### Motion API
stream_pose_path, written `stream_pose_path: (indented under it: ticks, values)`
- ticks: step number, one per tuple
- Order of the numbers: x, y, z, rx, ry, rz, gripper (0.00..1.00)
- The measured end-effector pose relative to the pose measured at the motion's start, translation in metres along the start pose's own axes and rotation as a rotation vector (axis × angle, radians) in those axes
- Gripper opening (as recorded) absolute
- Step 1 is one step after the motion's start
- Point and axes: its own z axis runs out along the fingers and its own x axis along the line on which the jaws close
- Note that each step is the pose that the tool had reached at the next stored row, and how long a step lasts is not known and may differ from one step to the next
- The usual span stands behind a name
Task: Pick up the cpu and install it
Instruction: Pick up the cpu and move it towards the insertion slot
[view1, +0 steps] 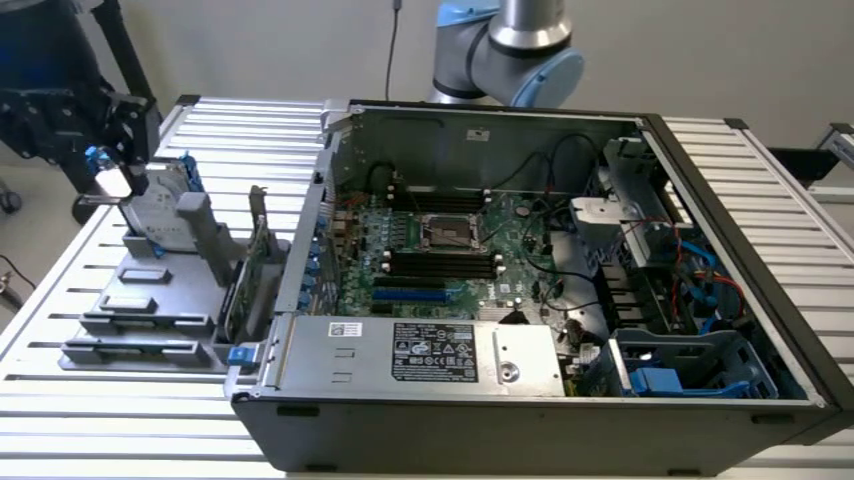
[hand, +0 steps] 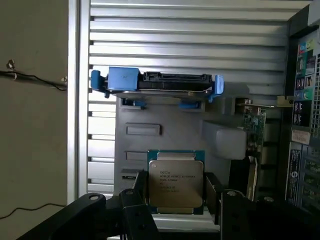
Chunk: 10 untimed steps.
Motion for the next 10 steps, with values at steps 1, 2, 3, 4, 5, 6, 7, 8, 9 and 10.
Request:
stream_pose_path:
  ticks: [1,2,3,4,5,6,7,8,9,10]
  values:
    - [-0.004,0.0000,-0.0046,-0.0002,0.0008,-0.001,0.55]
    - [-0.008,0.0000,-0.0092,-0.0005,0.0016,-0.001,0.55]
    - [-0.013,0.0000,-0.0139,-0.0006,0.0029,-0.001,0.55]
    - [-0.017,-0.0001,-0.0175,-0.0005,0.0040,-0.001,0.55]
    - [-0.021,-0.0002,-0.0204,-0.0004,0.0049,-0.001,0.55]
    - [-0.026,-0.0003,-0.0225,-0.0005,0.0054,-0.001,0.55]
    - [-0.030,-0.0004,-0.0242,-0.0006,0.0057,-0.001,0.55]
    - [-0.035,-0.0005,-0.0254,-0.0006,0.0059,-0.001,0.55]
    - [-0.039,-0.0006,-0.0262,-0.0006,0.0062,-0.001,0.55]
    - [-0.044,-0.0007,-0.0270,-0.0006,0.0065,-0.001,0.55]
